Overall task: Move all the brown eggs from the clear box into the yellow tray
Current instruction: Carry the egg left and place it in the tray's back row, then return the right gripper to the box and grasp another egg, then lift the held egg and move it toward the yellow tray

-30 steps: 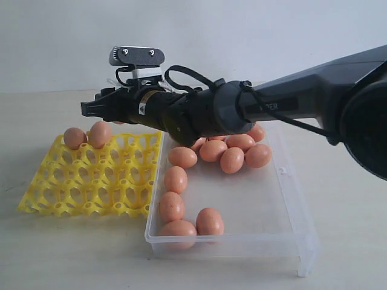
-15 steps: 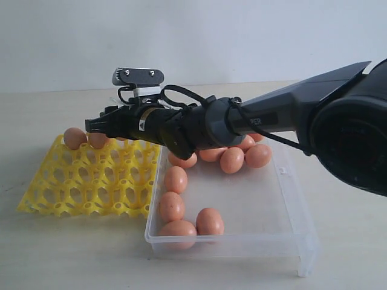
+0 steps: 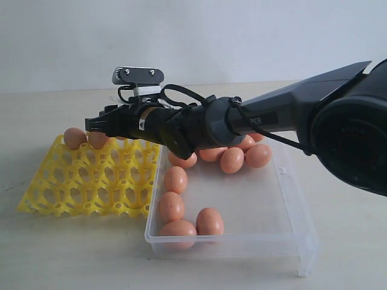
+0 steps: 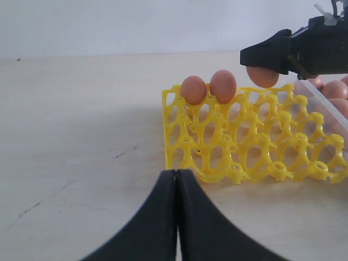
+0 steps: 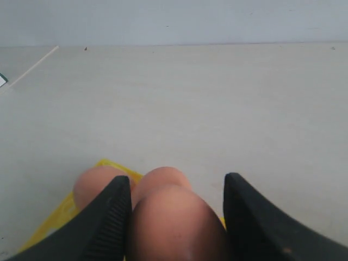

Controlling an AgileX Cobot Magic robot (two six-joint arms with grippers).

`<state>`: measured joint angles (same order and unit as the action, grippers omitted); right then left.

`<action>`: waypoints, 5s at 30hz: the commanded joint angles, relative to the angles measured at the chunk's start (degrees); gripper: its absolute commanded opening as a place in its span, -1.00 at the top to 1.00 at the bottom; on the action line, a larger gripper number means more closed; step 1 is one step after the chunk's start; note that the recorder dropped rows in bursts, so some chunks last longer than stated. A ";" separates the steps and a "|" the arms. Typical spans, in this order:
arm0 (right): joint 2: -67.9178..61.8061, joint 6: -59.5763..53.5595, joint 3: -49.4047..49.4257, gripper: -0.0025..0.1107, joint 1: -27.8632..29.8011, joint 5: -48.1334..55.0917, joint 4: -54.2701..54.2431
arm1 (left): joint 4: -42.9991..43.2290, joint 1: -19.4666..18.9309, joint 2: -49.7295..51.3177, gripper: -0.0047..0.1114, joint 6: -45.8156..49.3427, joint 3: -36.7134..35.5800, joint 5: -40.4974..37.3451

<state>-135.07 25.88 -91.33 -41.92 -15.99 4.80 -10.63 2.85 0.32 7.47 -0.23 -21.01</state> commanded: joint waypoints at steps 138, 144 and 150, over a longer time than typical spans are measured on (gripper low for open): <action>38.75 -38.43 26.36 0.96 4.85 28.26 -15.37 | -0.06 -0.06 -0.32 0.92 0.30 0.23 0.56; 37.82 -33.14 28.77 0.96 2.09 5.68 -15.27 | -0.06 -0.06 -0.32 0.92 0.30 0.23 0.56; 30.89 -27.92 25.41 0.96 1.98 -3.79 -14.69 | -0.06 -0.06 -0.32 0.92 0.30 0.23 0.56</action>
<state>-101.04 -4.70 -63.61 -39.80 -16.05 -10.56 -10.63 2.85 0.32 7.47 -0.23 -21.01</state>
